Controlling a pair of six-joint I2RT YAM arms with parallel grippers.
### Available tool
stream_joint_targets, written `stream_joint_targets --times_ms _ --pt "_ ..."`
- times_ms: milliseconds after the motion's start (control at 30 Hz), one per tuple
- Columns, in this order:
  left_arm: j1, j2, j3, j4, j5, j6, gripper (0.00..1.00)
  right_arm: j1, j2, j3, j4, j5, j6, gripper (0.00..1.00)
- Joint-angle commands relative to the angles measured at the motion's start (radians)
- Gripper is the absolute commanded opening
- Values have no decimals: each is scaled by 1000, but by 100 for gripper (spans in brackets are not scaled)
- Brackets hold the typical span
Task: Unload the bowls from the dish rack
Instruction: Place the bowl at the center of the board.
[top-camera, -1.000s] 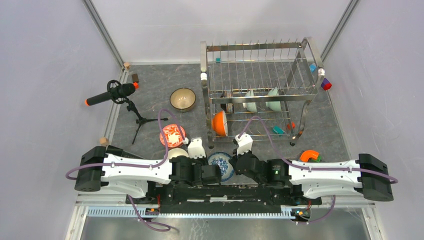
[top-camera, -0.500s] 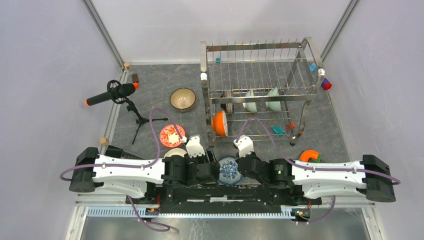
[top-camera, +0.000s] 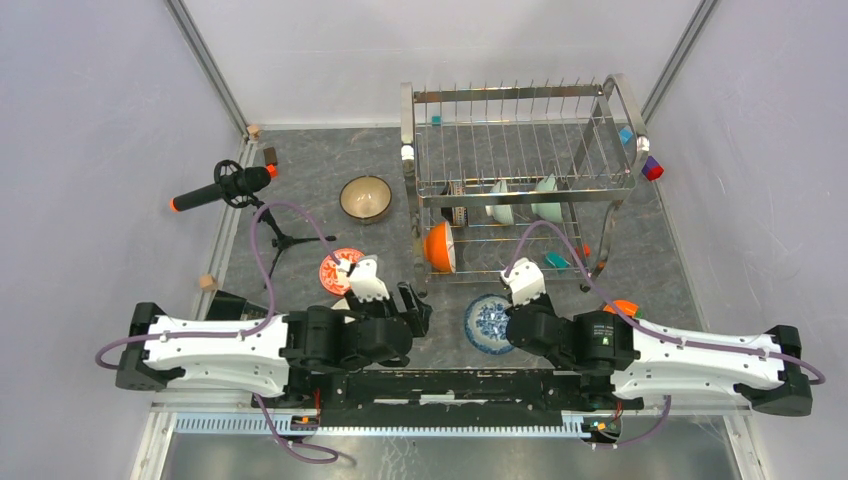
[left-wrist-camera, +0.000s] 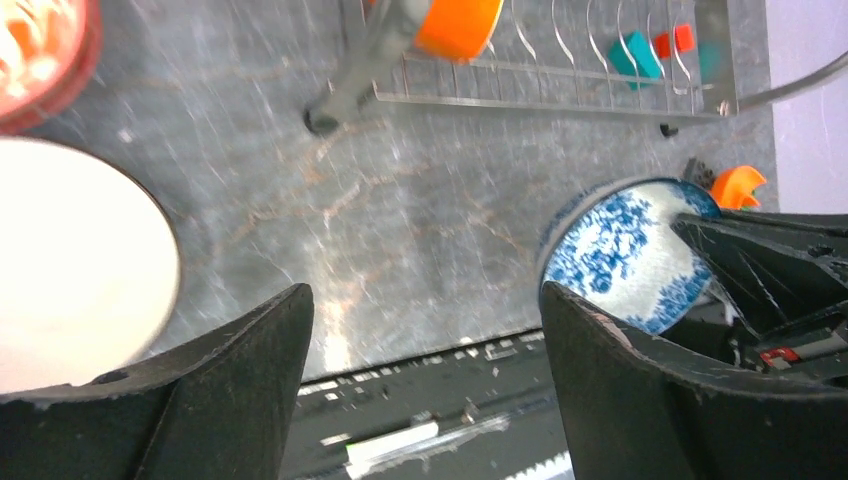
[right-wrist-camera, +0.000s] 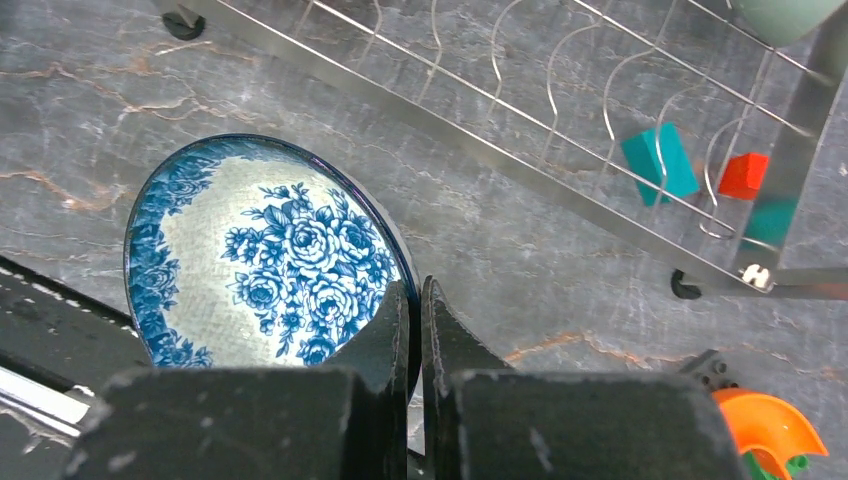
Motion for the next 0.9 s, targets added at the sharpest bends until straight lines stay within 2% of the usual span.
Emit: stream_joint_targets --times_ms 0,133,200,267,400,533,733,867 --pt "-4 -66 50 3 -239 247 90 0 -19 38 -48 86 20 0" --pt "25 -119 20 213 -328 571 90 -2 -16 5 0 69 19 0" --pt "91 -125 3 304 -286 690 89 -2 -16 -9 24 58 22 0" --pt "196 -117 -4 354 -180 742 89 -2 -18 -23 39 48 22 0" --pt "358 -81 -28 470 9 804 87 -2 -32 -54 57 42 31 0" --pt "412 -4 -9 539 90 852 86 -3 -50 -89 71 29 45 0" --pt "444 126 53 557 122 886 84 -5 -67 -140 88 19 56 0" --pt "489 175 67 561 120 871 75 -6 -70 -169 118 17 54 0"
